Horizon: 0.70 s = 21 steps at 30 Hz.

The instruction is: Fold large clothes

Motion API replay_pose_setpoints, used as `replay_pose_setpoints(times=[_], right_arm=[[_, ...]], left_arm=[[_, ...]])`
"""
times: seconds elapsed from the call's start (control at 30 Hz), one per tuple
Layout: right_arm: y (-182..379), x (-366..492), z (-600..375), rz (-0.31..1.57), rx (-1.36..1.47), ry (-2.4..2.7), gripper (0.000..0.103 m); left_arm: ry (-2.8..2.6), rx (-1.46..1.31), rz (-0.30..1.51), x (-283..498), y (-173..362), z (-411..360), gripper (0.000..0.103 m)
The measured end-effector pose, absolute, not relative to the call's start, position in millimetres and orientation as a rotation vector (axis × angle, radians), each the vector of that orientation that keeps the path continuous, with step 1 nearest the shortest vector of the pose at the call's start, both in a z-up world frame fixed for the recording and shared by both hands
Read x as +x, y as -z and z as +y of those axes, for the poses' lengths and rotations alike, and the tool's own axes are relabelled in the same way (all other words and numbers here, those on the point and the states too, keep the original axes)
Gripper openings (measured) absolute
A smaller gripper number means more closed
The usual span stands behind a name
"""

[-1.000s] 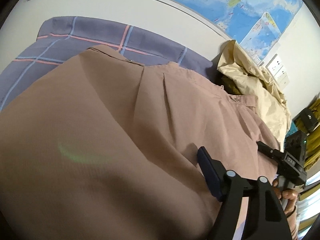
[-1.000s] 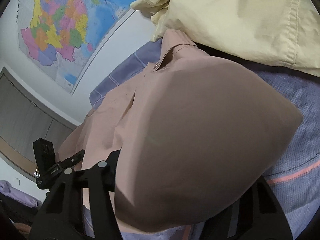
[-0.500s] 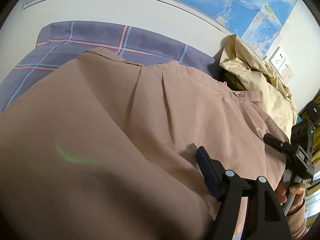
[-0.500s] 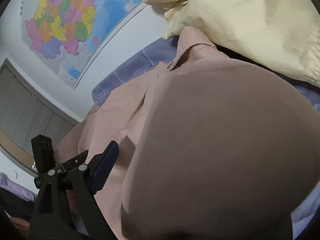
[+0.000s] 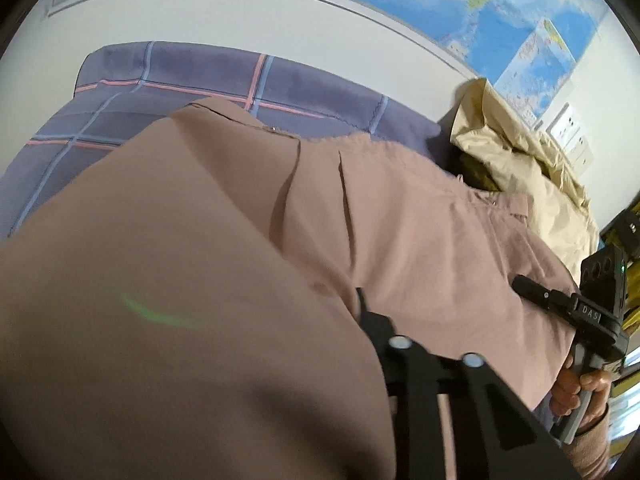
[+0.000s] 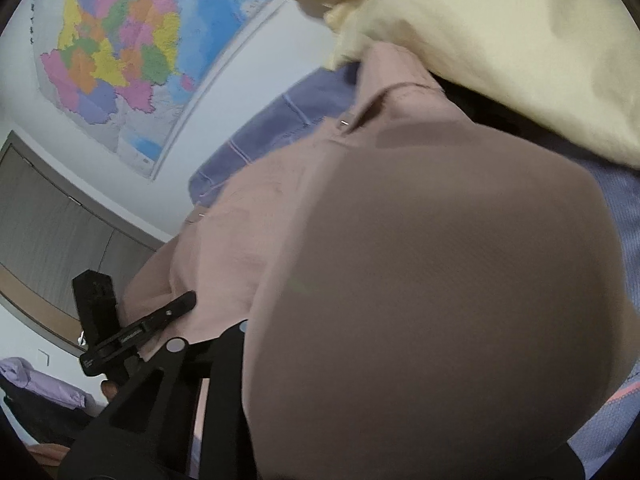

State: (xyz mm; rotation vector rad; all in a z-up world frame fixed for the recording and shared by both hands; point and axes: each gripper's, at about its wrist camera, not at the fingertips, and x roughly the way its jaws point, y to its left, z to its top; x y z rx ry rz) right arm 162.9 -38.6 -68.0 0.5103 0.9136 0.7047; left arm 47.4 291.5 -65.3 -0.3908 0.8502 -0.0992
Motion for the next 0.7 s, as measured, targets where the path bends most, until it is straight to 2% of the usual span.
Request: replay_pose_setpoints(times=[0.17, 0.33, 0.57, 0.7], right_arm=[[22, 157, -21, 0.823, 0.455, -0.769, 0.022], [-34, 165, 5, 0.722, 0.383, -0.83, 0.021], [-105, 203, 75, 0.598, 0.334, -0.945, 0.02], [-124, 230, 135, 0.538, 0.325, -1.027, 0.02]], left_arm=[[0.138, -0.368, 0.804, 51, 34, 299, 0.014], [0.121, -0.317, 0.735, 55, -7, 316, 0.014], [-0.045, -0.253, 0.603, 67, -73, 379, 0.014], [-0.173, -0.226, 0.514, 78, -99, 431, 0.014]])
